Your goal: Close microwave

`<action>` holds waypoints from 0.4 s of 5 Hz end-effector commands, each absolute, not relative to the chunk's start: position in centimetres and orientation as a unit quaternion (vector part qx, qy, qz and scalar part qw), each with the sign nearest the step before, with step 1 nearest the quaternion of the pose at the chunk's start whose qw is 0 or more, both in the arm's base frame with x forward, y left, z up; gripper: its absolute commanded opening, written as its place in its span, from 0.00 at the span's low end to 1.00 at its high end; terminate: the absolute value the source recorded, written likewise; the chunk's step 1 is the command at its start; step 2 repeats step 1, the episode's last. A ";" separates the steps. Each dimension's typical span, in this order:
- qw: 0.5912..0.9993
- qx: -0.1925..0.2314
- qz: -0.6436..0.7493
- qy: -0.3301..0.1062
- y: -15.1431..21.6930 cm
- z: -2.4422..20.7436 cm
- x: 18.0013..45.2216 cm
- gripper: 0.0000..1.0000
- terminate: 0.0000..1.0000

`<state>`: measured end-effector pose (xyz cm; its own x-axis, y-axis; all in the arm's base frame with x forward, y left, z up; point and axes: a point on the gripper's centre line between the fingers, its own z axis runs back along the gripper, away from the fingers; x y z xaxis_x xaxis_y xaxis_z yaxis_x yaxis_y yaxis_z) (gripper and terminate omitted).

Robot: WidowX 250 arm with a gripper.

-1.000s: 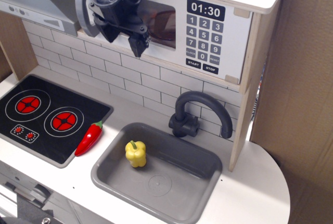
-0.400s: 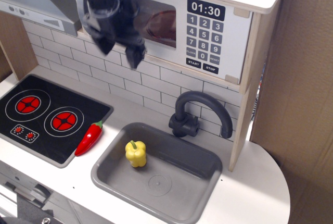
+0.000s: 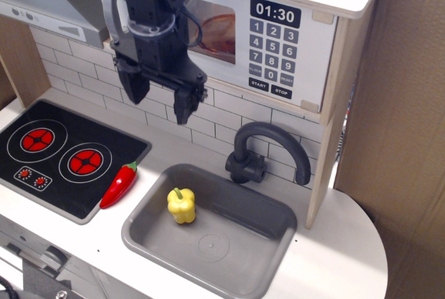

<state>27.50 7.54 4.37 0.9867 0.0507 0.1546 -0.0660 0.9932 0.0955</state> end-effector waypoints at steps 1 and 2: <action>0.993 0.057 0.031 -0.099 7.4 6.4 29.0 1.00 1.00; 0.993 0.057 0.031 -0.099 7.4 6.4 29.0 1.00 1.00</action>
